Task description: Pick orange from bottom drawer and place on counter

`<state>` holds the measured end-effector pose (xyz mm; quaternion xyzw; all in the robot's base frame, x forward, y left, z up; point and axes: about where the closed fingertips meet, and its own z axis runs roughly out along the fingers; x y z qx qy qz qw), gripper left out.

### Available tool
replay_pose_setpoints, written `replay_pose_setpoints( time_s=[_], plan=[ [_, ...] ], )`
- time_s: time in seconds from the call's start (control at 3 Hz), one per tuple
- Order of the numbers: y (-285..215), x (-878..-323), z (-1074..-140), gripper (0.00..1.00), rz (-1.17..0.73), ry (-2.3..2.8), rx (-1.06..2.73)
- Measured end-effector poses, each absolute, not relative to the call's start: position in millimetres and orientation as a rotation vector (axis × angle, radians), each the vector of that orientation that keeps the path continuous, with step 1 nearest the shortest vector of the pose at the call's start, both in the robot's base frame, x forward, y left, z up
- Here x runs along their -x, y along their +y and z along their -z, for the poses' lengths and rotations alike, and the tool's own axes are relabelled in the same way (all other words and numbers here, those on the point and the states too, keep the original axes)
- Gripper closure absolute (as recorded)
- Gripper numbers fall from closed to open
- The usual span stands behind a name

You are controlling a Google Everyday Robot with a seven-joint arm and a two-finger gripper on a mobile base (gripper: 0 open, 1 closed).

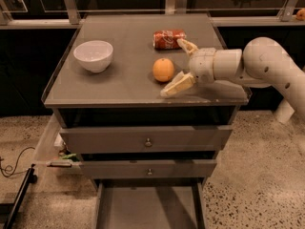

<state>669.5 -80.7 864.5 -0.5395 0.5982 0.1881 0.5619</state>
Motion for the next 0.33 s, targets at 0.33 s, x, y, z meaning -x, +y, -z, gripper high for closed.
replay_pose_setpoints(
  time_s=[0.33],
  plan=[
    [-80.6,-669.5,-864.5,0.00,-0.443,1.409,1.271]
  ],
)
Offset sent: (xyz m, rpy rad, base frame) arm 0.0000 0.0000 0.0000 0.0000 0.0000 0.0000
